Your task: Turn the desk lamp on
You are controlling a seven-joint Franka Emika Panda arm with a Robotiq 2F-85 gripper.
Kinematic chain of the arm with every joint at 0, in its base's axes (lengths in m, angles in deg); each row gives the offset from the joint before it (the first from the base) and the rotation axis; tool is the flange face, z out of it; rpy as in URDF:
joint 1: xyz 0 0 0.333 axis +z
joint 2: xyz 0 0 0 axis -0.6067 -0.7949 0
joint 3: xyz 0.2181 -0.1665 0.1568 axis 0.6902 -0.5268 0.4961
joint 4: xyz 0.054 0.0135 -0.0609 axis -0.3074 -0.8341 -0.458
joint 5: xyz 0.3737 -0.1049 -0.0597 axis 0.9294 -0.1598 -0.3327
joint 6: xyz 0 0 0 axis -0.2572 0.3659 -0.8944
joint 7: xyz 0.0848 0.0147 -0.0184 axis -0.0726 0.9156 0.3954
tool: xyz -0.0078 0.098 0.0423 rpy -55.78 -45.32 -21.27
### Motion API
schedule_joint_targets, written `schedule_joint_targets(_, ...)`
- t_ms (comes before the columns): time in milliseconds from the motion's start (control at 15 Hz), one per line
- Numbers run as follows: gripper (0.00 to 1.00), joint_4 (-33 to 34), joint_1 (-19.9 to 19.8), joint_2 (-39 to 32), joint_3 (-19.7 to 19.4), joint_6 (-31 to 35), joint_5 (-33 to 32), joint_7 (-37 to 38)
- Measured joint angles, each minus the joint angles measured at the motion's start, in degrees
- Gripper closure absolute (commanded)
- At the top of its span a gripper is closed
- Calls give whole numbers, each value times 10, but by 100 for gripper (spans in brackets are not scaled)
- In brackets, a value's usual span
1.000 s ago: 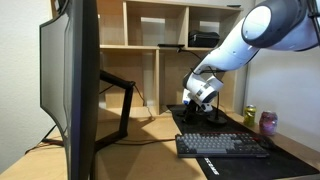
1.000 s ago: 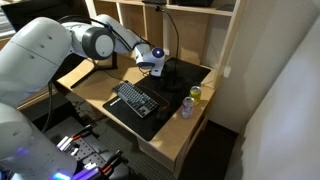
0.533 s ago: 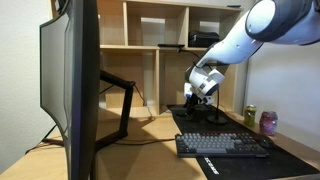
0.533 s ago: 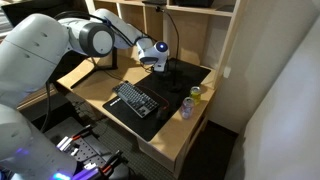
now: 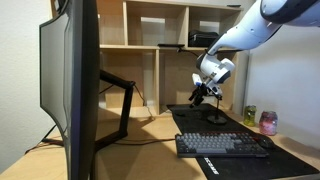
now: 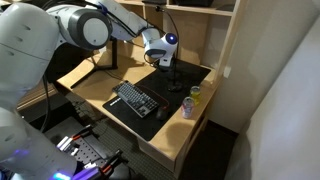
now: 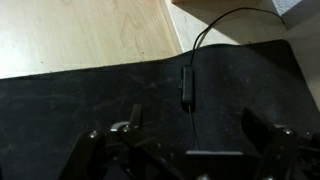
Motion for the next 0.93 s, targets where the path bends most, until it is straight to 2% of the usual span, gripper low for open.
schedule_joint_targets(333,0,8,10,-13,5,0,0,32)
schedule_joint_targets(733,0,61,28,-57,-5,1,-23,155)
schedule_joint_targets(933,0,66,28,-63,-5,2,-27,162)
